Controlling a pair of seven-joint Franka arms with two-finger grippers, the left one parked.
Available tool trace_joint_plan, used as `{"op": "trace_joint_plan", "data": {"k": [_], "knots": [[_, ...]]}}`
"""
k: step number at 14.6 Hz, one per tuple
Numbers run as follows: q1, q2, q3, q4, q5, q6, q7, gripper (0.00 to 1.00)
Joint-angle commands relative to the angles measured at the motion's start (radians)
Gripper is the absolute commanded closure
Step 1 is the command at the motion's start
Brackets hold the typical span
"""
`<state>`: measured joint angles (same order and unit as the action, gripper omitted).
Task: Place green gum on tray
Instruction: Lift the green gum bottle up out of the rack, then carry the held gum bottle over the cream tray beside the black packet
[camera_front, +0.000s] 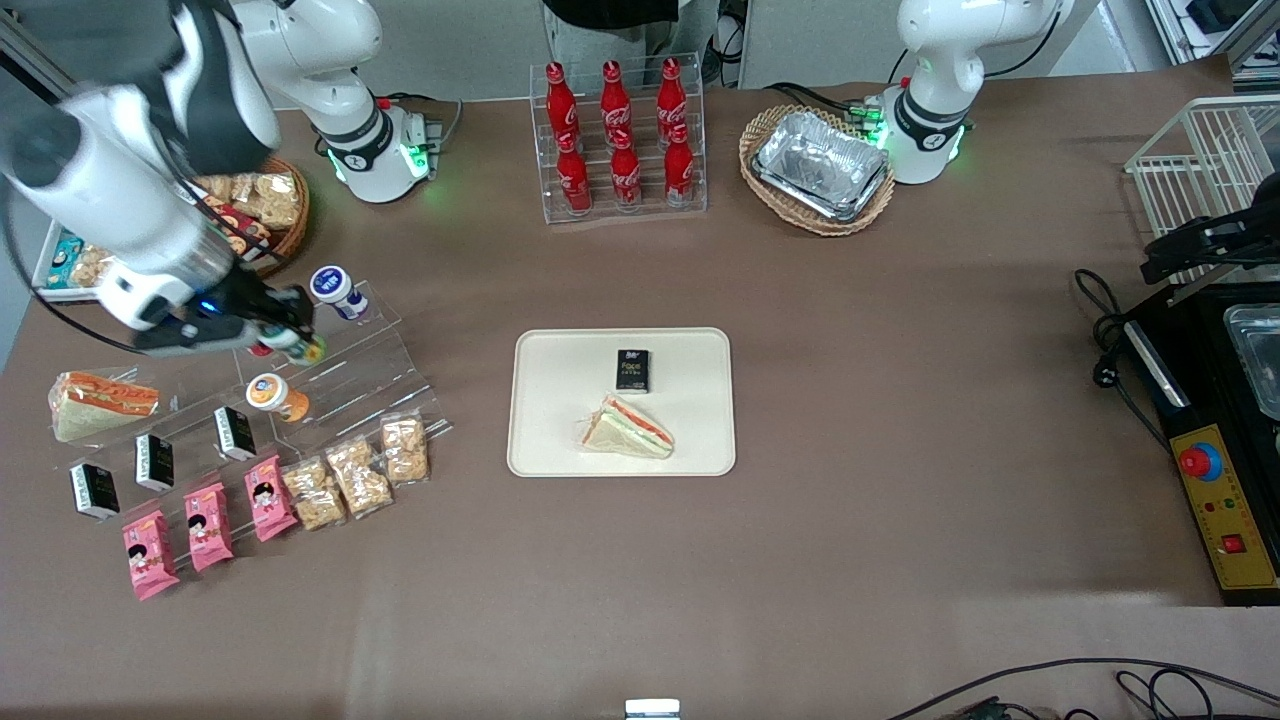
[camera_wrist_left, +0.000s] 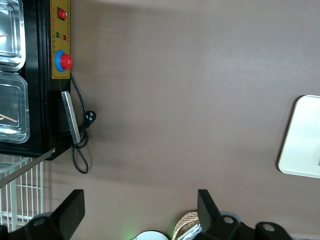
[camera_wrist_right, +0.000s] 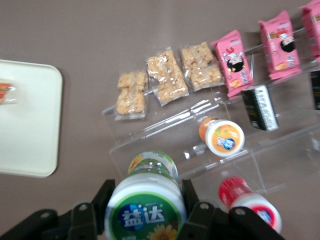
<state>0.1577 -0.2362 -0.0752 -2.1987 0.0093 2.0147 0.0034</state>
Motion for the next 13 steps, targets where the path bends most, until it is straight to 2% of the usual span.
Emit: {"op": "trace_joint_plan", "data": {"k": [1,3,8,10,13], "knots": [[0.029,0.028,0.012,0.262,0.006,-0.250,0.013,0.58],[0.051,0.028,0.052,0.344,0.006,-0.324,0.100,0.59],[0.049,0.067,0.299,0.376,0.006,-0.340,0.407,0.59],[0.051,0.125,0.354,0.360,0.008,-0.277,0.428,0.59],[0.074,0.205,0.420,0.262,-0.008,-0.104,0.521,0.59]]}}
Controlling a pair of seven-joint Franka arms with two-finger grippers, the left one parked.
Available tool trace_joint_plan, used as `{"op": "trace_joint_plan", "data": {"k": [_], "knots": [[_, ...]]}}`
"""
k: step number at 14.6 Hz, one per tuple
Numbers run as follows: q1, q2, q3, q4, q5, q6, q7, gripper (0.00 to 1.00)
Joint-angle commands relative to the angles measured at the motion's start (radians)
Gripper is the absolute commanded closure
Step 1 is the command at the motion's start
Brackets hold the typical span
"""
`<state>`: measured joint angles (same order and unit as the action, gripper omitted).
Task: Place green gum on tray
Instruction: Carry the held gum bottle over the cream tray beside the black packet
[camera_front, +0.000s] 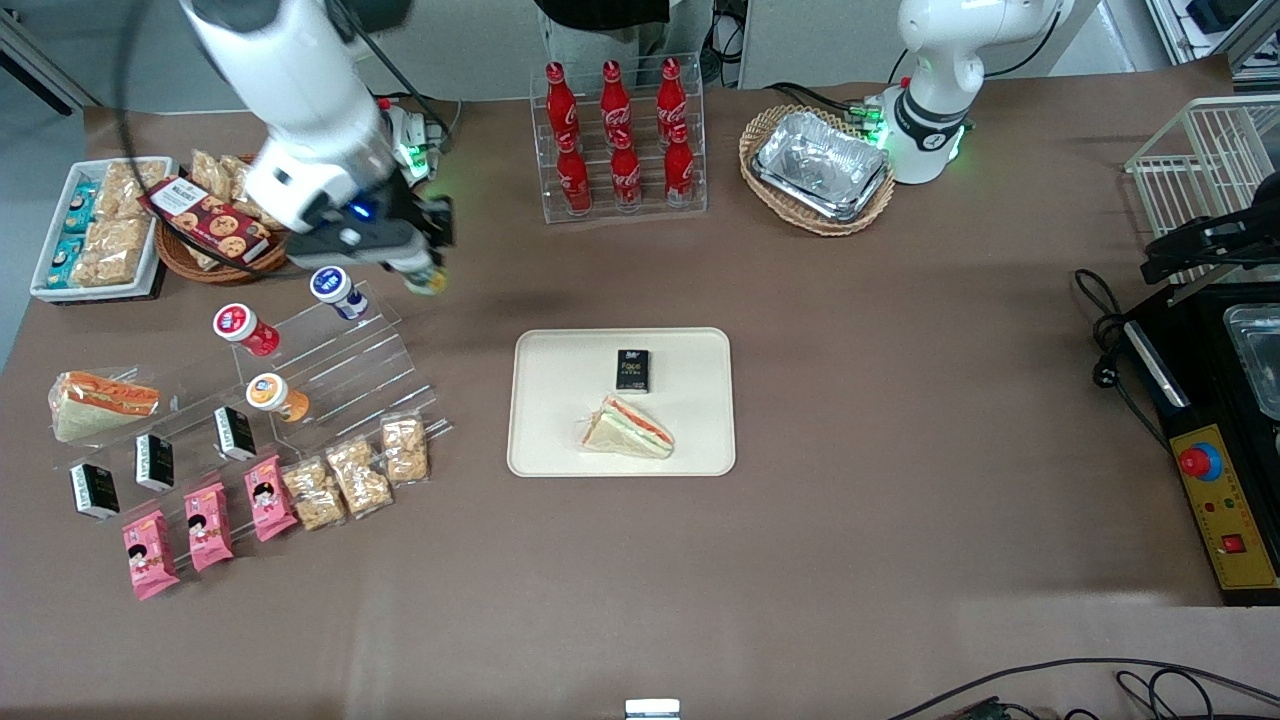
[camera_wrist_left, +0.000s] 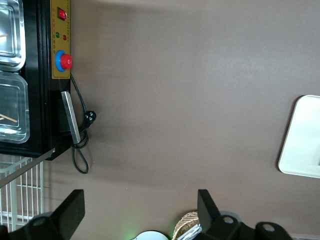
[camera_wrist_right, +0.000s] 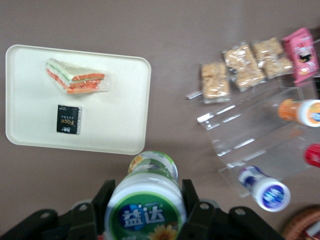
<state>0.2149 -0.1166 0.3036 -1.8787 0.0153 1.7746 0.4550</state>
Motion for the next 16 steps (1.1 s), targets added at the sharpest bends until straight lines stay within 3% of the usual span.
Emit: {"op": "trace_joint_plan", "data": {"k": [1,7,14,16], "knots": [[0.041,0.103,0.043,-0.110,-0.018,0.217,0.080,0.59],[0.073,0.244,0.043,-0.341,-0.052,0.622,0.155,0.59],[0.123,0.483,0.037,-0.361,-0.349,0.894,0.473,0.58],[0.120,0.499,0.037,-0.358,-0.357,0.901,0.491,0.52]]}}
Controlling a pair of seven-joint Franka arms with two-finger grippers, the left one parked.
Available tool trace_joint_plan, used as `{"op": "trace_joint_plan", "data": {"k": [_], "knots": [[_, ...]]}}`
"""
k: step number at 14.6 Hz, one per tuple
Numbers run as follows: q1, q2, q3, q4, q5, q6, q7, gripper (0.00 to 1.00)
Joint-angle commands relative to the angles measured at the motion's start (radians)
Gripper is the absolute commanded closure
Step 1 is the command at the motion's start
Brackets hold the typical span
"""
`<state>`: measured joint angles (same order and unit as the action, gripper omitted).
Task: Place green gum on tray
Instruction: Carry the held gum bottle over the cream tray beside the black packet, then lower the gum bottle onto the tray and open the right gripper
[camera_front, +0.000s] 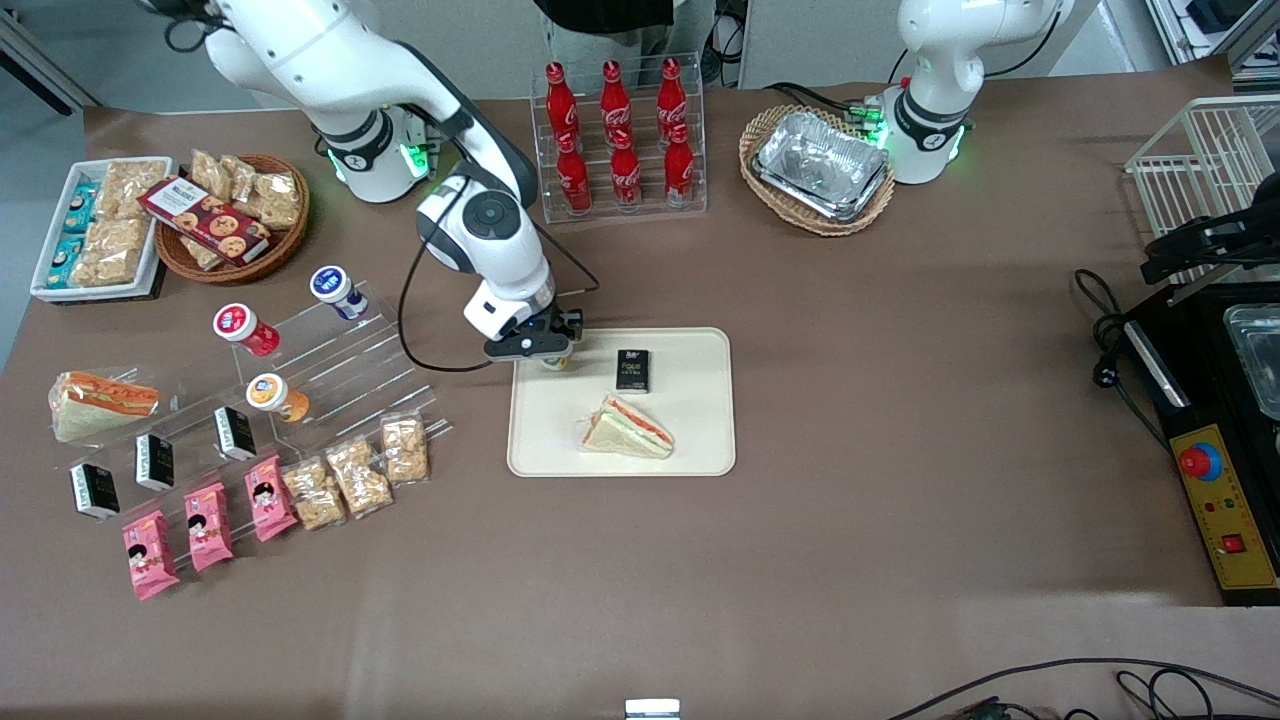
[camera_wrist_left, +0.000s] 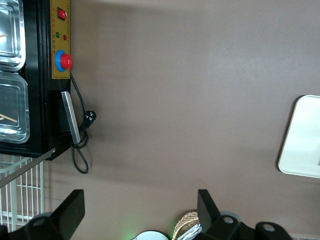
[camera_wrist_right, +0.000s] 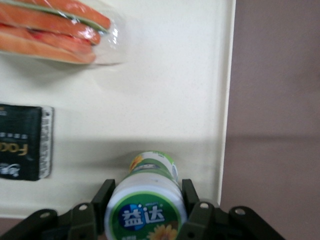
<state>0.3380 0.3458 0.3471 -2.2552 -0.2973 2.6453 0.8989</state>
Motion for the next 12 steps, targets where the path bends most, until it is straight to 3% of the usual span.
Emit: {"op": "trace_joint_plan", "data": {"k": [1,2,3,8,12], "knots": [[-0.008,0.038,-0.007,0.019,-0.045,0.032,0.049,0.36],[-0.014,0.038,-0.007,0.020,-0.045,0.032,0.051,0.10],[-0.016,0.038,-0.007,0.020,-0.043,0.032,0.052,0.00],[-0.045,-0.039,-0.007,0.020,-0.043,0.013,0.043,0.00],[-0.063,-0.232,-0.002,0.049,-0.019,-0.235,-0.003,0.00]]}}
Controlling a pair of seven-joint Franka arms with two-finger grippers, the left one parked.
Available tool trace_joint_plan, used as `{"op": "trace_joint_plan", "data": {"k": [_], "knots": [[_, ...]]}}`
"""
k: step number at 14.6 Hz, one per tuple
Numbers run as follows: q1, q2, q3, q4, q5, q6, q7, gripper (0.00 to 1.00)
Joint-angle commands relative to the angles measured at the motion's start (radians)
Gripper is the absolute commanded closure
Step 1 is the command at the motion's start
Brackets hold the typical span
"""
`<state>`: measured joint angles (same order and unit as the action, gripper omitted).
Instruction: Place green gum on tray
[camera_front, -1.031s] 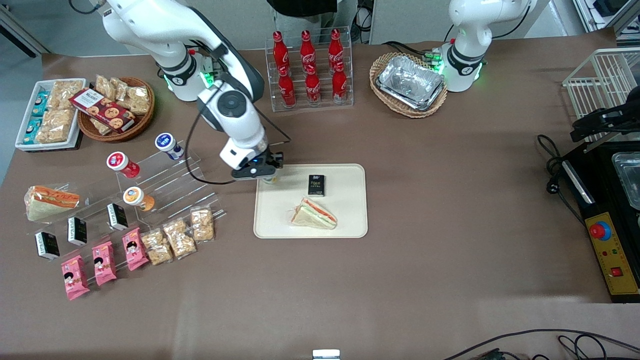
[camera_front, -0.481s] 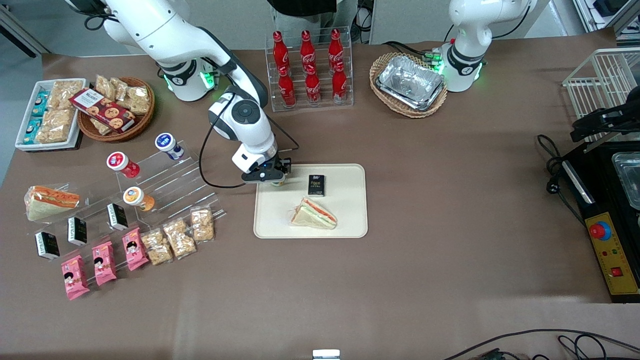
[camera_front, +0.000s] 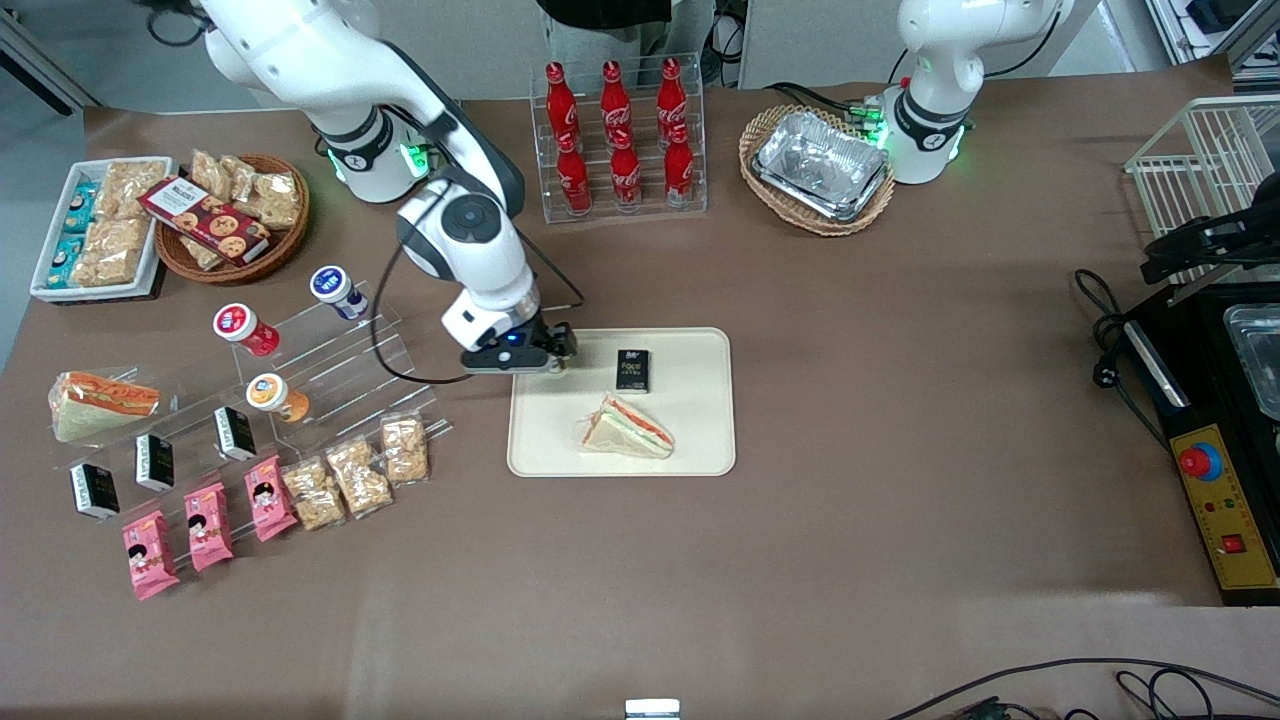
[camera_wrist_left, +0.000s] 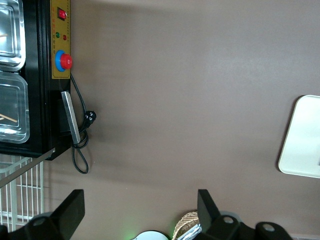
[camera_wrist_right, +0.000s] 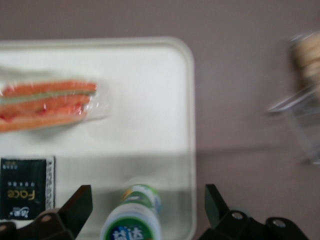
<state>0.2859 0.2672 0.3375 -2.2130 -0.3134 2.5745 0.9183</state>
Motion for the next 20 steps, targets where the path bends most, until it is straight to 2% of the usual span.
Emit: {"op": "trace_joint_plan", "data": {"k": [1,4,6,9,10,12,17,20], "knots": [[-0.011,-0.184,0.006,0.028,0.032,-0.221,-0.077,0.00],[-0.013,-0.232,-0.053,0.152,0.227,-0.425,-0.273,0.00],[-0.011,-0.246,-0.138,0.241,0.263,-0.554,-0.379,0.00],[-0.025,-0.272,-0.277,0.359,0.273,-0.699,-0.522,0.00],[-0.052,-0.272,-0.313,0.405,0.307,-0.750,-0.623,0.00],[-0.164,-0.270,-0.345,0.475,0.399,-0.836,-0.839,0.00],[-0.367,-0.296,-0.348,0.495,0.386,-0.875,-1.034,0.00],[-0.422,-0.275,-0.351,0.570,0.363,-0.876,-1.058,0.00]]}}
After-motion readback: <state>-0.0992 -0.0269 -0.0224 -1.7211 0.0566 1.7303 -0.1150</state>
